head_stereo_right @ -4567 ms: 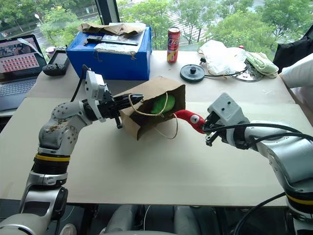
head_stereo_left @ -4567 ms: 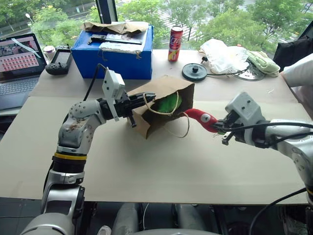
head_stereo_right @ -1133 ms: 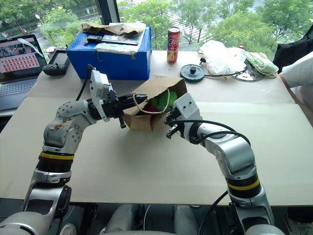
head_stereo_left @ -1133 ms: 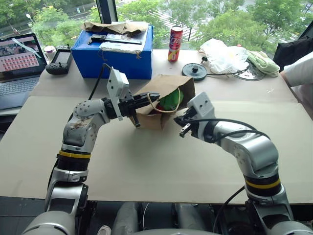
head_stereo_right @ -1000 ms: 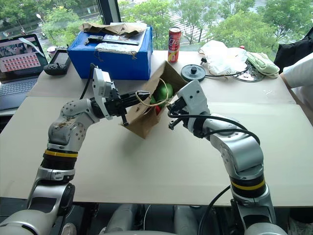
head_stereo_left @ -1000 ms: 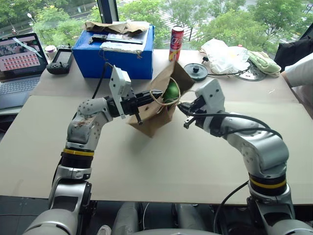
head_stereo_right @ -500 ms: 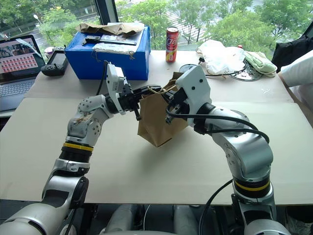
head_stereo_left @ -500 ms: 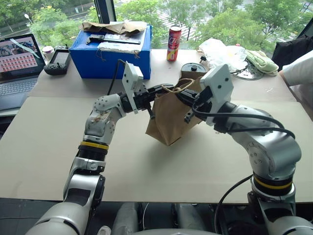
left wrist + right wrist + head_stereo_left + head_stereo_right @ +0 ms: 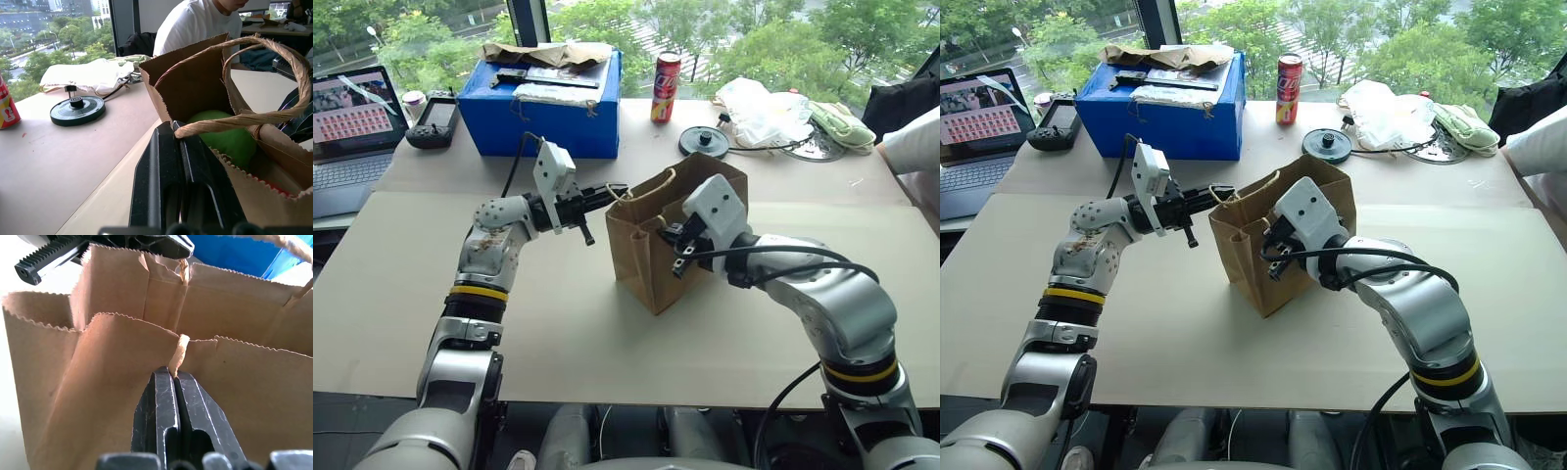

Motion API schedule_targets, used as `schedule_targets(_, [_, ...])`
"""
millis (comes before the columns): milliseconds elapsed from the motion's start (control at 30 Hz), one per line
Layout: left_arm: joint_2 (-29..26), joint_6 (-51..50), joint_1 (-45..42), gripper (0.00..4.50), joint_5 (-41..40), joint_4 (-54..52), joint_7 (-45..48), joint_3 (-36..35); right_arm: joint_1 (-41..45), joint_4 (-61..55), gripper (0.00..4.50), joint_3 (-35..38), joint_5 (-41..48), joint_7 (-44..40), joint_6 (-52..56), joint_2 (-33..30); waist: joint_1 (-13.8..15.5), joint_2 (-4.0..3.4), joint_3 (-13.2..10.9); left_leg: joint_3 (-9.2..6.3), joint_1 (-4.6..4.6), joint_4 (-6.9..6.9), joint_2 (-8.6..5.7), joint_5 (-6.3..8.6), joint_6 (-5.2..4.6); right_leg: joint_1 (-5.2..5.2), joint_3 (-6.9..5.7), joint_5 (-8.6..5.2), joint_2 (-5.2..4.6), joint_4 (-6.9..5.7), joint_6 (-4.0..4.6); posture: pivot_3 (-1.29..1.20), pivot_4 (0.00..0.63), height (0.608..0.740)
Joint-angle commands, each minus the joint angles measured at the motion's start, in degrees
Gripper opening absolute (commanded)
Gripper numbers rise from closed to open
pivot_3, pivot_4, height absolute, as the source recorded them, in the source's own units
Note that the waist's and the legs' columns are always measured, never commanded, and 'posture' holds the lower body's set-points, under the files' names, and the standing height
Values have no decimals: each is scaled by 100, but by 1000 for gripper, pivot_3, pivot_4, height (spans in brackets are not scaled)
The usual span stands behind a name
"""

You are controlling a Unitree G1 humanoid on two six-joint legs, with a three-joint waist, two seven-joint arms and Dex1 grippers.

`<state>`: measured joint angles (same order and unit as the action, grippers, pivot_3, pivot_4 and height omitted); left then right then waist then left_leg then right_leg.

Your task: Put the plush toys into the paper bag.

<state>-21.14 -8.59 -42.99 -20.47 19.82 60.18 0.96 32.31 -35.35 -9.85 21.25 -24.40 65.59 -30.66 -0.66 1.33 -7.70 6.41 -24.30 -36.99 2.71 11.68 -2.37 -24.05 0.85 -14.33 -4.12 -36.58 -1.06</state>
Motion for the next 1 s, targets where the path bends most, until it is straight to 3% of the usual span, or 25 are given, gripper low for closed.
schedule_targets(33, [103, -216, -84, 0, -250, -470, -20, -57, 137, -43, 42, 156, -79, 105, 17, -41, 0, 0, 0, 0, 0, 0, 0, 0, 0, 0, 0, 0, 0, 0, 0, 0, 150, 739])
schedule_targets(100, [140, -342, -65, 0, -272, -576, -12, -19, 156, -51, 42, 224, -79, 118, 26, -73, -2, 0, 0, 0, 0, 0, 0, 0, 0, 0, 0, 0, 0, 0, 0, 0, 150, 739])
schedule_targets(167, [157, -403, -21, 0, -265, -636, -10, 17, 166, -73, 630, 261, -69, 117, 31, -118, -2, 0, 0, 0, 0, 0, 1, 0, 0, 0, 1, 0, 1, 0, 0, 0, 150, 739])
schedule_targets(333, [180, -686, 53, 1491, -381, -797, 27, 23, 152, -304, 2092, 465, 54, -2, 63, -345, -3, 0, 0, -1, 0, 1, 1, 0, 0, -1, 1, 0, 1, 0, 0, 0, 150, 739])
schedule_targets(600, [104, -981, 61, 4387, -458, -972, 9, -79, 181, -780, 3853, 1049, 654, -421, 411, -697, -2, 0, 0, -4, 0, 1, 1, 0, 0, 1, 1, 0, 1, 4, 0, 0, 150, 739])
schedule_targets(700, [17, -1205, 48, 4464, -607, -1101, -64, -233, 241, -942, 4462, 1417, 1008, -658, 488, -856, -3, 1, -1, -5, -3, 1, 2, 0, 0, -1, 1, 0, 1, 5, 0, 0, 150, 739])
schedule_targets(1000, [-302, -1899, 285, 4464, -1141, -1544, -291, -677, 1, -1027, 4462, 1866, 1433, -1191, 252, -1657, -6, 1, -1, -7, 1, 3, 8, 1, -1, 2, 2, 0, 1, 9, 0, 0, 150, 739])
